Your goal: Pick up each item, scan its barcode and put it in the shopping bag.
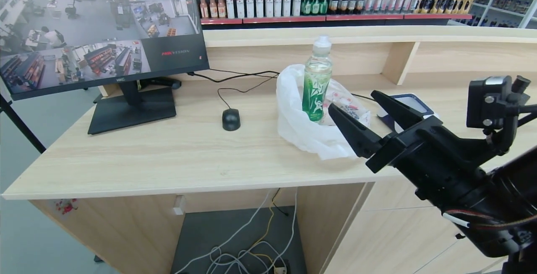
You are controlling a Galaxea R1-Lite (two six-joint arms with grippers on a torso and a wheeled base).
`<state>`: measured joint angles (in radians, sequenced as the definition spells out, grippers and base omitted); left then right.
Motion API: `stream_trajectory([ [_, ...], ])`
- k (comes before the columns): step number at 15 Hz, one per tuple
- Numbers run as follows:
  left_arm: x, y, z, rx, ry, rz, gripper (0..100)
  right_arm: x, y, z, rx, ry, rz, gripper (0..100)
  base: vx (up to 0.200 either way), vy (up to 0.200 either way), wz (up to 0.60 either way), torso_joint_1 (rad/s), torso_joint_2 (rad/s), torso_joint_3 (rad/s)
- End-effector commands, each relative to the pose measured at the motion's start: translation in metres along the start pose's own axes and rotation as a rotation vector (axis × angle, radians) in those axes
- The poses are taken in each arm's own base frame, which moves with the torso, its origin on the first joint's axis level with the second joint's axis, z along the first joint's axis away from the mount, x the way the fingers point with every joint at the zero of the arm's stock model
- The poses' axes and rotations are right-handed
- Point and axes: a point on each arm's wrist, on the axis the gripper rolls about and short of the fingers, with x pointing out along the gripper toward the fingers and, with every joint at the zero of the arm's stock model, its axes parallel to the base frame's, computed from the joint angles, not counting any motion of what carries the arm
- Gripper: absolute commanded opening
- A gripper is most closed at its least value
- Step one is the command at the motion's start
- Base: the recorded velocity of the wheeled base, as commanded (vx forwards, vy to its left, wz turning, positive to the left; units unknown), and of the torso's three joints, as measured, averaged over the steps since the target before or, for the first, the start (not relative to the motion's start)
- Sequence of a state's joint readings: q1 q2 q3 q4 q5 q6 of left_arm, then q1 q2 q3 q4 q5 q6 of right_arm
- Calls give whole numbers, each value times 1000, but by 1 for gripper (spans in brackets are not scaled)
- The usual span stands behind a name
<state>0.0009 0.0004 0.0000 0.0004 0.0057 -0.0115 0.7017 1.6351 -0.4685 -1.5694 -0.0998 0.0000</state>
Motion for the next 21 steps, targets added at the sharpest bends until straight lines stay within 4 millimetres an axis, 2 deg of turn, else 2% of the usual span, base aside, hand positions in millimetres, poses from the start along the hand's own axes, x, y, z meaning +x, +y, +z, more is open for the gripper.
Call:
stream_trajectory([
  [1, 0, 0, 0, 1, -1, 1, 100, 8, 0, -5, 7, 1, -2, 100, 0, 0, 0, 0, 0, 0],
  [4, 0, 0, 0, -1, -1, 1, 100, 7, 1, -7, 8, 12, -1, 100, 0, 0, 0, 0, 0, 0],
  [9, 0, 0, 0, -8, -1, 1, 100, 8, 0, -15, 3, 37, -2, 100, 0, -200, 0, 8, 2, 1],
  [16, 0, 0, 0, -13, -1, 1, 100, 10, 1, -14, -12, 30, -2, 100, 0, -200, 0, 6, 4, 2],
  [21, 0, 0, 0, -13, -1, 1, 100, 12, -13, -13, -33, 25, -50, 100, 0, -200, 0, 0, 2, 2],
])
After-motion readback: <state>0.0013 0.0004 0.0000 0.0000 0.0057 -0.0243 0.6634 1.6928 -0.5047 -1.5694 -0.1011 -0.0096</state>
